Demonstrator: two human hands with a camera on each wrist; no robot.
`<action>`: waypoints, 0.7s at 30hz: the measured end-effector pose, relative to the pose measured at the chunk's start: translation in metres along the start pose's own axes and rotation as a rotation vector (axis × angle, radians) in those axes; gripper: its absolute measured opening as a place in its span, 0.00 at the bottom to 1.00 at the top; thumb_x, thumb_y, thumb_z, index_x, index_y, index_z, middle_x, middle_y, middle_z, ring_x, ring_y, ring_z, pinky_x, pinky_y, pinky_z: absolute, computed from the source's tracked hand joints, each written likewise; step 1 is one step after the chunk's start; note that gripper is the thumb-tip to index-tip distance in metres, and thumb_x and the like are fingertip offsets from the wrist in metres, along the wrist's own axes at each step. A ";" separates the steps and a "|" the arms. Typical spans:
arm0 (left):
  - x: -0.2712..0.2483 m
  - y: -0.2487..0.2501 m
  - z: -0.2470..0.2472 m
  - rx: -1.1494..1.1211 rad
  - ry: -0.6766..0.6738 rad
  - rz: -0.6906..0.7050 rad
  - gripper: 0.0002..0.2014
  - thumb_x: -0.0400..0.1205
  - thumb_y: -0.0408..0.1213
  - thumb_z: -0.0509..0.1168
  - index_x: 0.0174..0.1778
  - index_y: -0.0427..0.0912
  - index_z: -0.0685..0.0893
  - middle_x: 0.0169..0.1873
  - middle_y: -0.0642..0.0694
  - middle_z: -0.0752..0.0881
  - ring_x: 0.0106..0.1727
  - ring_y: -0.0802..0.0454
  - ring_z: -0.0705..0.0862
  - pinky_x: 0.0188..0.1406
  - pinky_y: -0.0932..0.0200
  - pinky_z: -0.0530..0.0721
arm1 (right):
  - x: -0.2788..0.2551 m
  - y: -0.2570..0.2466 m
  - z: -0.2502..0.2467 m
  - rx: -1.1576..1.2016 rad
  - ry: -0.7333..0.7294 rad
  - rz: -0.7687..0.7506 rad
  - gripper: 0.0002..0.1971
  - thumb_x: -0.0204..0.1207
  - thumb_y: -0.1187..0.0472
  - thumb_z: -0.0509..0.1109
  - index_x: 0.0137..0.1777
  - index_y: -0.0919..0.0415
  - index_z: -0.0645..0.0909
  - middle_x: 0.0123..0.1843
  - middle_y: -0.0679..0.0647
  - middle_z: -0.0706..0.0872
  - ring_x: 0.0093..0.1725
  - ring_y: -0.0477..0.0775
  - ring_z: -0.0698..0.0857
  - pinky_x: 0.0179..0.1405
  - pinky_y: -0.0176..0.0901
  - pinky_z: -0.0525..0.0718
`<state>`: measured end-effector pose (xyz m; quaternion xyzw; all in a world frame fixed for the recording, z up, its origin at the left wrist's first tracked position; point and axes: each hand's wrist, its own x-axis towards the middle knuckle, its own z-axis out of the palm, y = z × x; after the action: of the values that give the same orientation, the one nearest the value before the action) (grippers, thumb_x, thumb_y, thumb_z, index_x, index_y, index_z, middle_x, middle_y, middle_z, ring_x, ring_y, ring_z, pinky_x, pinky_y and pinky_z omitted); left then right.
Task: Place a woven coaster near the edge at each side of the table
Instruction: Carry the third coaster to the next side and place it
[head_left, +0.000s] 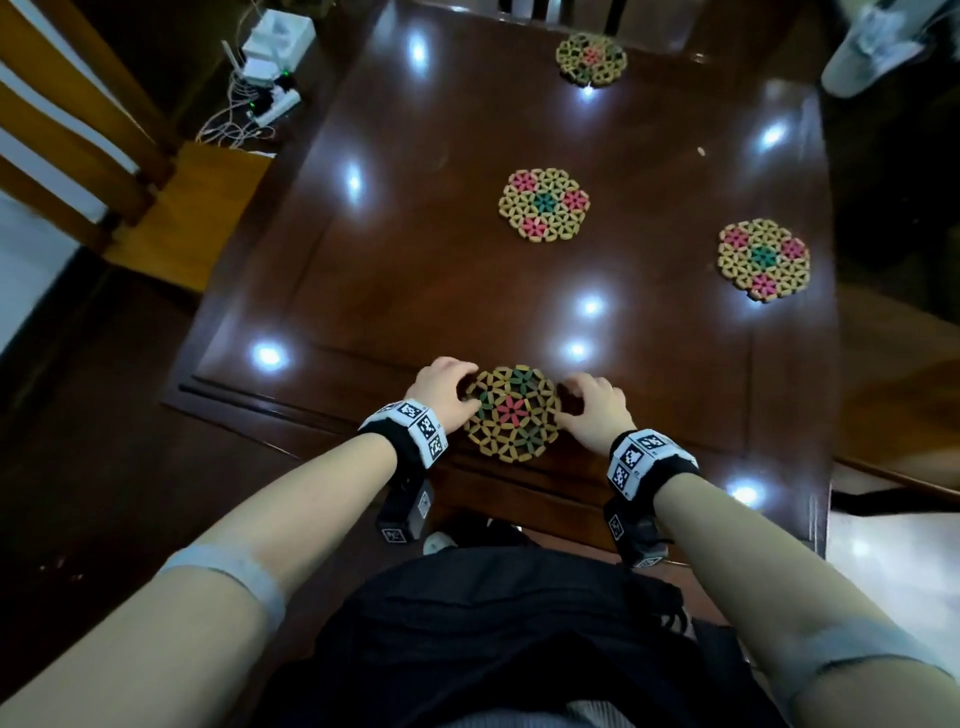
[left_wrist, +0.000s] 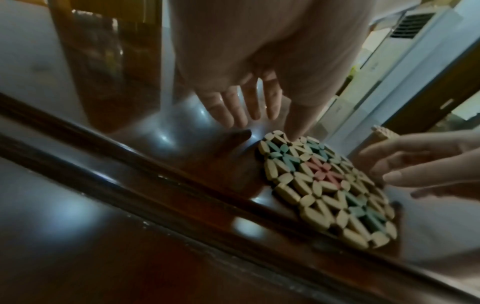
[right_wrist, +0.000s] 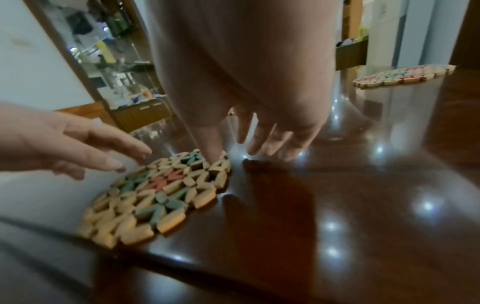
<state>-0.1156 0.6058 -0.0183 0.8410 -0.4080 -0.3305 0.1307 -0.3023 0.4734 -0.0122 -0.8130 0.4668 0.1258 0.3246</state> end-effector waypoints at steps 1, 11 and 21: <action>-0.002 0.000 0.000 0.054 -0.007 0.039 0.28 0.77 0.48 0.68 0.75 0.52 0.72 0.76 0.48 0.69 0.76 0.43 0.67 0.73 0.47 0.71 | -0.001 0.001 0.000 -0.043 -0.028 -0.043 0.32 0.72 0.52 0.74 0.76 0.47 0.68 0.72 0.56 0.73 0.72 0.64 0.69 0.72 0.59 0.70; -0.003 -0.010 0.001 0.423 -0.134 0.188 0.38 0.74 0.61 0.66 0.80 0.64 0.59 0.81 0.51 0.57 0.80 0.42 0.55 0.77 0.44 0.59 | -0.012 0.000 0.022 -0.154 -0.043 -0.054 0.47 0.65 0.43 0.78 0.81 0.39 0.55 0.78 0.52 0.62 0.76 0.61 0.62 0.76 0.59 0.62; 0.014 -0.032 -0.027 0.530 -0.192 0.377 0.37 0.77 0.56 0.66 0.81 0.62 0.58 0.81 0.51 0.58 0.79 0.42 0.55 0.76 0.44 0.60 | -0.024 -0.035 0.048 -0.101 0.017 0.083 0.45 0.68 0.43 0.75 0.81 0.42 0.55 0.78 0.53 0.63 0.76 0.62 0.63 0.76 0.60 0.63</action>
<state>-0.0721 0.6139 -0.0206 0.7206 -0.6384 -0.2607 -0.0726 -0.2810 0.5327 -0.0227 -0.8093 0.4959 0.1559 0.2737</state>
